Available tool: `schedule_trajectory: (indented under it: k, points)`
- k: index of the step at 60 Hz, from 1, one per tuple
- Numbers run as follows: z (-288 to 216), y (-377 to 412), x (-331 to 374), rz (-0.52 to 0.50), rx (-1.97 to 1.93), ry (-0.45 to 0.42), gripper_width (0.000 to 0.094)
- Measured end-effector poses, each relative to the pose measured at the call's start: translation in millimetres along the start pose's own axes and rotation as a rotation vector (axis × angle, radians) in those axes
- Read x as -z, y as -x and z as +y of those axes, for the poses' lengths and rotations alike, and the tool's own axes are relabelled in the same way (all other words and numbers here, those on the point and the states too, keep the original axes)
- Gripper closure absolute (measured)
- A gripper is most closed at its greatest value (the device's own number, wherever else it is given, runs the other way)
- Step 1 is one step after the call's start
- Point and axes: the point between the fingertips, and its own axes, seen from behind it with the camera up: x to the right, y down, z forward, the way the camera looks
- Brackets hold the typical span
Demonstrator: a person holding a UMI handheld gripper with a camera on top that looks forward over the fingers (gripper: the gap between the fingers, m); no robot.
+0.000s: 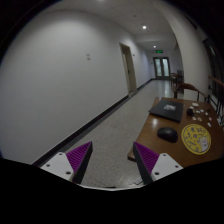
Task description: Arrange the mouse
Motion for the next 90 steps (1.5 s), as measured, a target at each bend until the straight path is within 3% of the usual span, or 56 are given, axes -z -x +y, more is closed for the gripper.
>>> schedule_trajectory:
  k: [11,36,58,71,74,79,84,87,90]
  points:
    - [1.3,-76.0,-6.6,0.089,0.031,-0.003,0.0112]
    - [46.5,-264.9,-68.8,0.322,0.169,0.126,0.0113]
    - [19.0,-298.7,-145.4,0.28,0.027,0.191,0.0123]
    - [5.4,-320.8,-166.7,0.348,-0.011,0.187,0.0401]
    - [6.1,-321.6,-166.4,0.362,-0.022,0.181,0.0424]
    - [4.1,-319.2,-167.4,0.352,0.002,0.176,0.057]
    - [1.6,-302.7,-159.2,0.291,0.011,0.181,0.0606]
    - [-17.7,-282.5,-144.1,0.227,0.044,0.119,0.0607]
    - [-45.2,-280.5,-116.9,0.244,0.067,0.04,0.0607]
